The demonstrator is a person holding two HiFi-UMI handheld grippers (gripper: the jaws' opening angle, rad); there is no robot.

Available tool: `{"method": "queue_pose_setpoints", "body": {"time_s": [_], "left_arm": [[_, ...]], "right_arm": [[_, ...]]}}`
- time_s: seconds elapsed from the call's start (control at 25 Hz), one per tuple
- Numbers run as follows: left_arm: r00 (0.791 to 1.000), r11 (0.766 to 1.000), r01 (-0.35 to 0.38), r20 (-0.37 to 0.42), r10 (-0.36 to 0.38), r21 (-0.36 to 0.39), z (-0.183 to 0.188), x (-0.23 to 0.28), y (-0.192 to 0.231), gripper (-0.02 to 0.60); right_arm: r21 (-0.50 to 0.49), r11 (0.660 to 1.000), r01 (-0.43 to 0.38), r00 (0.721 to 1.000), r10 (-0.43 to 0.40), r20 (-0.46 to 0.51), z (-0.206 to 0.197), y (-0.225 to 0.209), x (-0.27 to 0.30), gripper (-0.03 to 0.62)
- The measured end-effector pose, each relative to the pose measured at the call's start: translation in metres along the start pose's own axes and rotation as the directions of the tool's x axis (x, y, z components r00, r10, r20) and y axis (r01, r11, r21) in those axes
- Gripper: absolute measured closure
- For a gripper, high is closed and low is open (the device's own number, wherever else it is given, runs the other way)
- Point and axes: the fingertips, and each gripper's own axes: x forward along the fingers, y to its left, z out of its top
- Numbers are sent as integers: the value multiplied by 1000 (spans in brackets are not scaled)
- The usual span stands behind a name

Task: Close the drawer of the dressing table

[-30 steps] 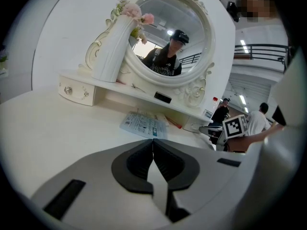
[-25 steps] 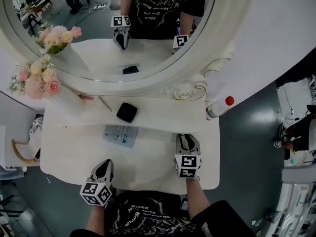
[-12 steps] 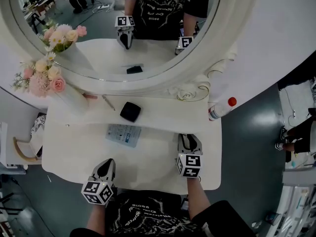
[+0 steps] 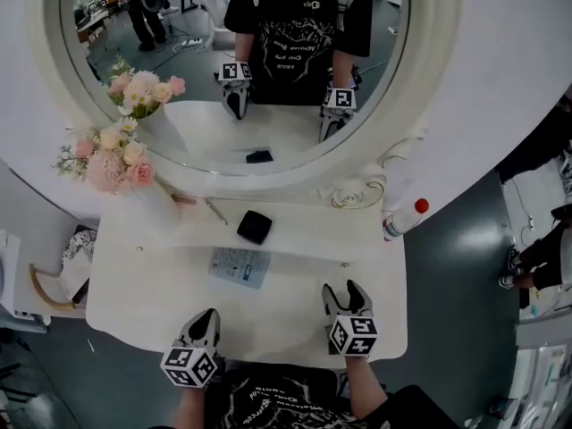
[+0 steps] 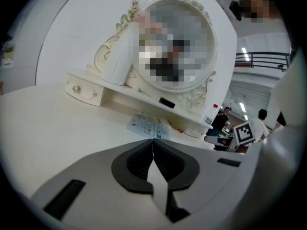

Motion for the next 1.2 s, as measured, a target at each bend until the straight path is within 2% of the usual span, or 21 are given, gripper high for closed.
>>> {"method": "queue_pose_setpoints", "body": {"time_s": [0.12, 0.2, 0.48, 0.6, 0.88, 1.2], "left_arm": [[1000, 1000, 6, 28, -6, -16, 4, -4, 7, 566], [999, 1000, 19, 32, -19, -13, 6, -5, 9, 566], [998, 998, 60, 26, -61, 27, 11, -9, 16, 566], [997, 997, 72, 15, -73, 35, 10, -9, 18, 566], [996, 994, 87, -5, -86, 62, 8, -9, 22, 566], [993, 988, 114, -39, -110, 104, 3, -7, 15, 566]], "right_arm": [[-15, 1000, -5, 1000, 5, -6, -2, 12, -6, 348], [-43, 999, 0, 1000, 0, 4, 1, 22, -8, 415], [-76, 996, -37, 999, 39, 31, 6, 79, -8, 575], [-125, 988, -95, 995, 97, 11, 1, 110, -9, 583], [-158, 964, -214, 977, 208, -54, -21, 169, -8, 585], [-153, 961, -229, 973, 222, -63, -28, 178, -9, 585]]}}
